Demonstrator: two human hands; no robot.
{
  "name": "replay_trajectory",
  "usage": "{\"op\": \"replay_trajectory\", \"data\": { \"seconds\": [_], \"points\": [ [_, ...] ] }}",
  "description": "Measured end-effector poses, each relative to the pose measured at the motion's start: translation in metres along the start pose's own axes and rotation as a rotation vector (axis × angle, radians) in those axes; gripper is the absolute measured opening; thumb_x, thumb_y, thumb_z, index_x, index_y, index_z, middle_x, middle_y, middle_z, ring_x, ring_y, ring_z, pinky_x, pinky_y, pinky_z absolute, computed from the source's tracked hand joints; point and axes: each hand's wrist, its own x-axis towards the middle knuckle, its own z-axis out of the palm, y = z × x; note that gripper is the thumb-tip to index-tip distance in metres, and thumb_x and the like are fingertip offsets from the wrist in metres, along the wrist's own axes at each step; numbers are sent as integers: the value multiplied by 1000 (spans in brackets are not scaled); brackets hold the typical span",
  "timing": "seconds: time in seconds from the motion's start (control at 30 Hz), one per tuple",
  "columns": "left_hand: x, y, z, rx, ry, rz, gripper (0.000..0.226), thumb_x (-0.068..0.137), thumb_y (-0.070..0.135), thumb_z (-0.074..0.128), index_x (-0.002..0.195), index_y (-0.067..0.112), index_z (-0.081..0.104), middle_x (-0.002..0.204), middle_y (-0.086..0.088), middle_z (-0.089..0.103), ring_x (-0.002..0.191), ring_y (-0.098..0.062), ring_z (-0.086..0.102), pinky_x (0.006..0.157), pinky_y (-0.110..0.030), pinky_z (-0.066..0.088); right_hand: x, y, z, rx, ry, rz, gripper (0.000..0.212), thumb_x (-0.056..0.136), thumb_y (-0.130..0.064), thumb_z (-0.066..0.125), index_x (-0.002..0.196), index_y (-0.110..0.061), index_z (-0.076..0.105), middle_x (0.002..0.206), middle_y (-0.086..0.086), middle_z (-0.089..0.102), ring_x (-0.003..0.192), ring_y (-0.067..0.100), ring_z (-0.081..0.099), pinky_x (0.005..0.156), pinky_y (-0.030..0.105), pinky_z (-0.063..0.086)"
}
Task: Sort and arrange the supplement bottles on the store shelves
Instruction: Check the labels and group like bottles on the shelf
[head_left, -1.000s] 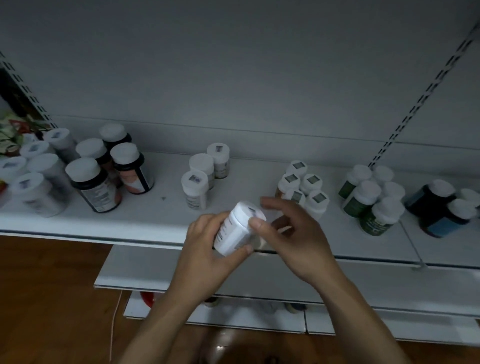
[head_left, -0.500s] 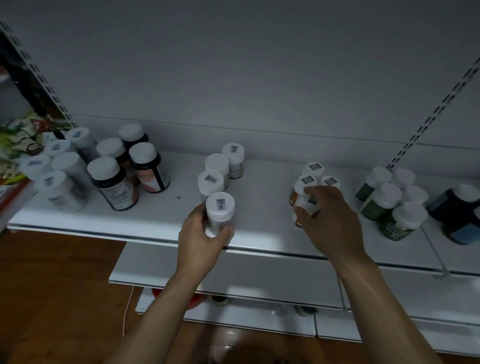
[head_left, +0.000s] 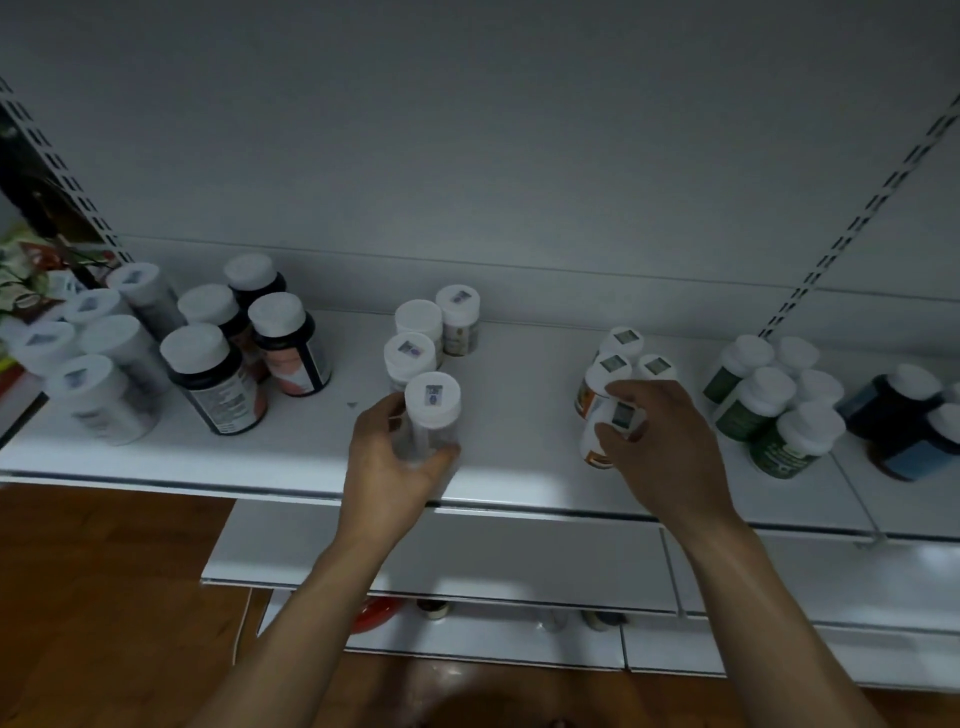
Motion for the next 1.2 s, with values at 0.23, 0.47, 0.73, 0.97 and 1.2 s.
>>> {"op": "replay_trajectory", "data": {
  "seconds": [0.23,0.47,0.73,0.97,1.2],
  "points": [
    [-49,33,9,-155,-152,294,36,82,27,71,116,29,58,107,19,63,101,-5,61,88,-17,47,-11,-10,-7,184,-19,40,33,83,-16,74,111,-28,62,102,-8,53,71,1,49,72,17,37],
    [-39,57,49,4,-367,363,65,75,38,78,131,33,47,128,15,51,118,-3,50,94,-28,48,-35,-45,-28,373,-79,-101,41,77,-9,75,98,-41,60,77,-15,51,60,4,53,54,7,38],
    [-47,75,47,-377,-416,271,46,74,24,75,116,26,57,106,14,66,96,-8,65,82,-26,54,-48,-41,-46,353,-66,-260,53,66,-54,70,116,-44,56,117,-21,54,76,13,60,59,13,40],
    [-51,80,55,-471,-427,295,49,75,12,77,116,32,59,107,4,65,97,-22,64,84,-53,55,-52,-37,-46,336,10,-432,44,70,-44,72,111,-29,64,108,-22,54,77,-3,55,61,7,39],
    [-54,86,48,-407,-361,289,55,68,27,82,116,41,57,113,15,63,105,-15,63,88,-36,55,-46,-18,-47,824,-8,-149,35,66,-39,73,100,-33,66,98,-6,68,78,11,63,63,23,51]
  ]
}}
